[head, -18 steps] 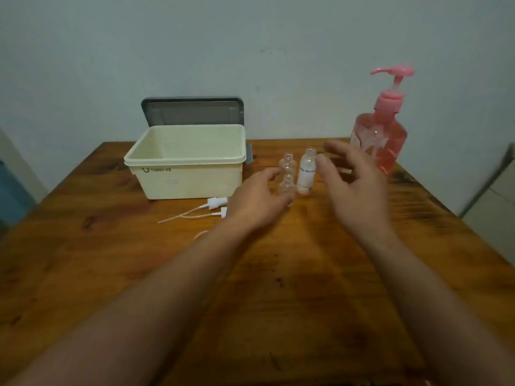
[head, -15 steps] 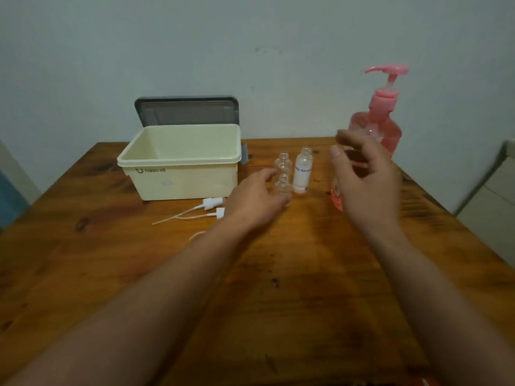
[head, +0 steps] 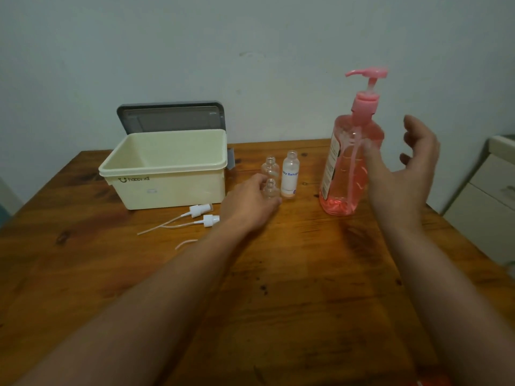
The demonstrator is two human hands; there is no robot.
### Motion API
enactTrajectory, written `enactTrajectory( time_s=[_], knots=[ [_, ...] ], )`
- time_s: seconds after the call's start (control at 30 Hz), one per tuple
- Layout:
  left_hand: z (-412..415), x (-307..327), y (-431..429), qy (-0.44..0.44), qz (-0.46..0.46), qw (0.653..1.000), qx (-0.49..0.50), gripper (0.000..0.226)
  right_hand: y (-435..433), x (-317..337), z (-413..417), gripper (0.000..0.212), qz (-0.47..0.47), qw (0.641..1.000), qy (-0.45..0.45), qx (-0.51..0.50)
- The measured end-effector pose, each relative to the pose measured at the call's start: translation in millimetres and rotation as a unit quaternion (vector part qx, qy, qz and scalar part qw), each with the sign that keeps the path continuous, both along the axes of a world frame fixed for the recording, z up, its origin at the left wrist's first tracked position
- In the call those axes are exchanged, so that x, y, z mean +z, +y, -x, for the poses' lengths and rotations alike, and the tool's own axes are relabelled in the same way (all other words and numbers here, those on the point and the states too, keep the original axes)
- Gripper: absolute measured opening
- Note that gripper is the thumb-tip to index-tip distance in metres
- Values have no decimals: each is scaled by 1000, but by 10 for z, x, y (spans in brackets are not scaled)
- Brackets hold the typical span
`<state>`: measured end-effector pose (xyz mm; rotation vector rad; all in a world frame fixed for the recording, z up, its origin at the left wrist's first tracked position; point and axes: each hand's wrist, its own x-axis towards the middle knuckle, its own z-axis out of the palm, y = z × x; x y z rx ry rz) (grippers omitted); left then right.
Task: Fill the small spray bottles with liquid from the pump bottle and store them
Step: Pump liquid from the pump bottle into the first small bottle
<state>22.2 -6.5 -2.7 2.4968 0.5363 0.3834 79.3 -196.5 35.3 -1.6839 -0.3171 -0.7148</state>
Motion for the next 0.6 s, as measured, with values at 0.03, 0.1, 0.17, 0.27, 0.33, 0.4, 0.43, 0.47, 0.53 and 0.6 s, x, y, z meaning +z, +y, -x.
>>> enactTrajectory(
  time_s=[0.03, 0.1, 0.17, 0.27, 0.33, 0.4, 0.43, 0.47, 0.53, 0.6],
  knots=[
    [0, -7, -6, 2, -1, 1000, 0, 58, -2, -18, -39, 66, 17, 999, 40, 15],
    [0, -29, -20, 7, 1, 1000, -3, 55, -4, -54, -113, 83, 43, 993, 98, 44],
    [-1, -48, -21, 3, 1, 1000, -2, 51, 3, -88, -177, 93, 57, 987, 132, 67],
    [1, -41, -15, -4, 2, 1000, 2, 47, 27, -136, -245, 102, 64, 980, 162, 96],
    [16, -37, -13, -11, 6, 1000, 1, 46, 54, -149, -264, 103, 63, 978, 168, 111],
    [41, -27, -15, -24, 13, 1000, -2, 44, 83, -150, -270, 101, 57, 978, 166, 115],
    [58, -23, -14, -31, 17, 999, -3, 43, 97, -149, -271, 100, 52, 978, 167, 114],
    [72, -20, -16, -37, 22, 999, -5, 42, 109, -151, -276, 99, 46, 978, 169, 110],
    [111, -20, -12, -43, 36, 998, -11, 41, 137, -154, -282, 98, 39, 979, 169, 103],
    [155, -35, -9, -46, 48, 998, -15, 42, 160, -159, -290, 97, 43, 980, 172, 94]
  ],
)
